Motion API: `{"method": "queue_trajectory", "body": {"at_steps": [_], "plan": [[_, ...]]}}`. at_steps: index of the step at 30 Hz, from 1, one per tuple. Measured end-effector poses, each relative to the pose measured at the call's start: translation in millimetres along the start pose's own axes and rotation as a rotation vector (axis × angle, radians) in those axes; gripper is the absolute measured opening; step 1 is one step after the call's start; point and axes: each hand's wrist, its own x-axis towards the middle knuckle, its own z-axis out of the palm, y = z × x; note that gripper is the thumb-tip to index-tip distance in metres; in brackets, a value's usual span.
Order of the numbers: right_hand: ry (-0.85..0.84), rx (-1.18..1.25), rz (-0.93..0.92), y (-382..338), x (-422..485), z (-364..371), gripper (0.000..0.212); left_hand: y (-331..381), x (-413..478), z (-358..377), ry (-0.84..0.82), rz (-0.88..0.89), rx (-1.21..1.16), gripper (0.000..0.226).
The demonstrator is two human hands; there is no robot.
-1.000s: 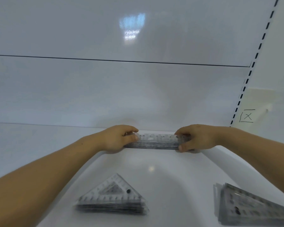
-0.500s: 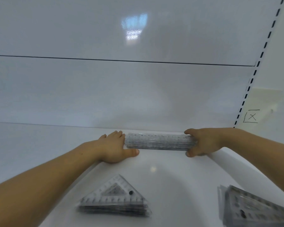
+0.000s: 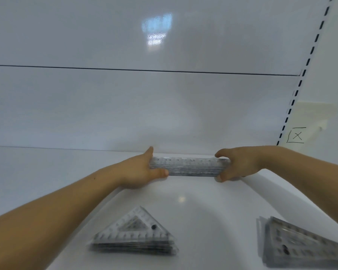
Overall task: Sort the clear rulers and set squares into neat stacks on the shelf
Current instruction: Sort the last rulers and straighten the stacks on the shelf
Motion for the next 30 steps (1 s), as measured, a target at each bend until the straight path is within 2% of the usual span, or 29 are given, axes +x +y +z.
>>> {"method": "queue_trajectory", "body": {"at_steps": [3,7,9,12,15,19,23,26,30], "plan": [[0.023,-0.047,-0.017,-4.3,0.3,3.4,0.062,4.7,4.4,6.6,-0.016,-0.002,-0.031,0.105],[0.024,-0.085,0.005,-0.1,-2.7,-0.4,0.072,5.4,3.5,-2.2,0.033,0.066,0.009,0.102],[0.016,-0.117,-0.001,1.1,-1.2,-2.4,0.077,6.7,5.6,-7.6,0.046,0.129,0.103,0.100],[-0.006,-0.044,-0.060,0.5,6.0,-1.8,0.066,13.0,9.4,-6.7,0.045,0.196,0.250,0.093],[0.064,-0.115,-0.130,-0.6,11.1,5.9,0.049,15.7,11.1,5.2,0.091,0.253,0.321,0.080],[0.184,-0.213,-0.243,1.3,12.0,20.2,0.036,14.3,14.5,8.0,0.132,0.281,0.370,0.051],[0.231,-0.350,-0.269,2.9,12.3,19.5,0.040,14.3,16.6,4.4,0.093,0.307,0.384,0.046],[0.260,-0.400,-0.287,3.4,14.8,20.7,0.047,13.3,15.2,0.3,0.069,0.308,0.248,0.047],[0.256,-0.394,-0.289,4.3,18.3,19.5,0.047,15.6,14.9,0.3,0.089,0.299,0.207,0.019]]}}
